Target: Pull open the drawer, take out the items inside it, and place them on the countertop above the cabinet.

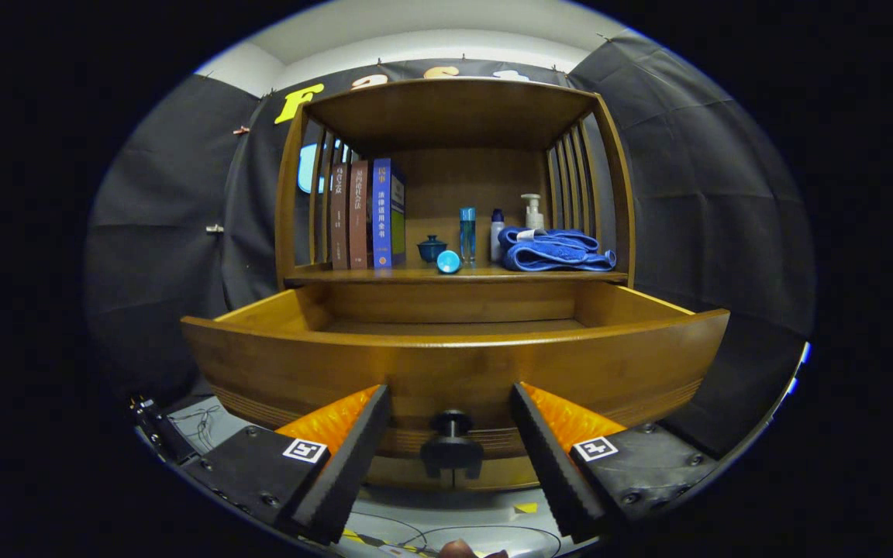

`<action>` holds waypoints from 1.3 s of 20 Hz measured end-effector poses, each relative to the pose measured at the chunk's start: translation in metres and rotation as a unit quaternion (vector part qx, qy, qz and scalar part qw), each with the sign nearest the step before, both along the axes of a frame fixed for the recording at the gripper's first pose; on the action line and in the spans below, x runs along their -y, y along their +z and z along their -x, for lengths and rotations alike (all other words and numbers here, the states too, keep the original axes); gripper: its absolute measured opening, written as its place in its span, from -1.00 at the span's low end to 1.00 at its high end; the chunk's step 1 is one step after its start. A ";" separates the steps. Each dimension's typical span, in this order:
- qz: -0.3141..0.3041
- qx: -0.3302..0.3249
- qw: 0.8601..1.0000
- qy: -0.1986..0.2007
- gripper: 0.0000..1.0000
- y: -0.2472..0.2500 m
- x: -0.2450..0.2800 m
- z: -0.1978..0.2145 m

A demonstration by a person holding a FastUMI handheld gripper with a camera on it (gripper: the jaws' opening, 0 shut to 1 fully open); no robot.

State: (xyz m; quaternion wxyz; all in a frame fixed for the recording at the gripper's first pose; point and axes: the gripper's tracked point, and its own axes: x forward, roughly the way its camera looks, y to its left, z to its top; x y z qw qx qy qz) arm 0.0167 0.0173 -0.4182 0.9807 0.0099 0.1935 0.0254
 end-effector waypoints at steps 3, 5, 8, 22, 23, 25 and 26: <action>0.000 -0.003 1.000 -0.002 0.97 0.000 -0.002 0.000; 0.001 -0.001 1.000 -0.002 0.99 0.000 -0.001 -0.001; -0.003 -0.006 1.000 -0.007 1.00 -0.003 -0.004 -0.013; -0.013 -0.003 1.000 -0.013 1.00 -0.026 -0.013 -0.119; -0.013 -0.003 1.000 -0.014 1.00 -0.027 -0.012 -0.126; -0.014 -0.004 1.000 -0.015 1.00 -0.031 -0.015 -0.140; -0.014 -0.005 1.000 -0.015 1.00 -0.032 -0.015 -0.145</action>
